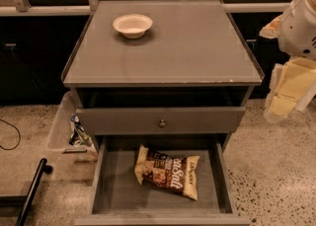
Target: Pick brown chip bag from middle drawer and place on counter
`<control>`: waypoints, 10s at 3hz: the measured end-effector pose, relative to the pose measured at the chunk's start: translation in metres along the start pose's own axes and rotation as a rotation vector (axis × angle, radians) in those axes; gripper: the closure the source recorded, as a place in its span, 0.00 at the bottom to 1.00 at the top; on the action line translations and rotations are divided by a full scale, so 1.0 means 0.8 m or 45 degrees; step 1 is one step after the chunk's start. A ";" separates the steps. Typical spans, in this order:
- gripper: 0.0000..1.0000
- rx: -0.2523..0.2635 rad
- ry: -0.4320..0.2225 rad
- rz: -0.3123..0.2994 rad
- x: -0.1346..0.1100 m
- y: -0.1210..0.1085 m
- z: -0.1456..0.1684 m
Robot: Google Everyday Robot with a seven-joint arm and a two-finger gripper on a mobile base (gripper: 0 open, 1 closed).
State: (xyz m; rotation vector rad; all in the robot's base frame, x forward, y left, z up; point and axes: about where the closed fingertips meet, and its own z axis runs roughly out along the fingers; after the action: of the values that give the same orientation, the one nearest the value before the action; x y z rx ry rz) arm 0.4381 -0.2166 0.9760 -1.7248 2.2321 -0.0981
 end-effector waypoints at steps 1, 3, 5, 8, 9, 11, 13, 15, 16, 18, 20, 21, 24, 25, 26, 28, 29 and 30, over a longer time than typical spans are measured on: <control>0.00 -0.002 -0.002 -0.001 0.001 0.005 0.011; 0.00 -0.046 -0.067 -0.063 0.023 0.043 0.107; 0.00 -0.132 -0.070 -0.053 0.048 0.065 0.174; 0.00 -0.170 -0.158 -0.073 0.054 0.087 0.296; 0.00 -0.181 -0.223 -0.075 0.049 0.084 0.367; 0.00 -0.185 -0.307 -0.060 0.055 0.085 0.473; 0.00 -0.219 -0.461 -0.026 0.045 0.088 0.510; 0.00 -0.238 -0.633 -0.037 0.015 0.103 0.611; 0.00 -0.232 -0.645 -0.116 -0.001 0.124 0.642; 0.00 -0.130 -0.639 -0.253 -0.026 0.135 0.698; 0.00 -0.072 -0.688 -0.246 -0.035 0.108 0.721; 0.00 -0.095 -0.703 -0.217 -0.037 0.107 0.736; 0.17 -0.214 -0.667 -0.127 -0.034 0.106 0.777; 0.41 -0.214 -0.667 -0.127 -0.035 0.106 0.777; 0.65 -0.214 -0.668 -0.127 -0.035 0.106 0.777; 1.00 -0.230 -0.672 -0.114 -0.029 0.112 0.774; 1.00 -0.227 -0.687 -0.129 -0.025 0.116 0.745; 1.00 -0.183 -0.697 -0.199 -0.028 0.117 0.689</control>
Offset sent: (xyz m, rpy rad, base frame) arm -0.0100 0.0048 -0.1109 0.0321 0.0525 0.0627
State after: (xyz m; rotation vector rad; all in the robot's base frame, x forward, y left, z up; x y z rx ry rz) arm 0.5159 -0.0938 0.4355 -1.7320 1.7380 0.4550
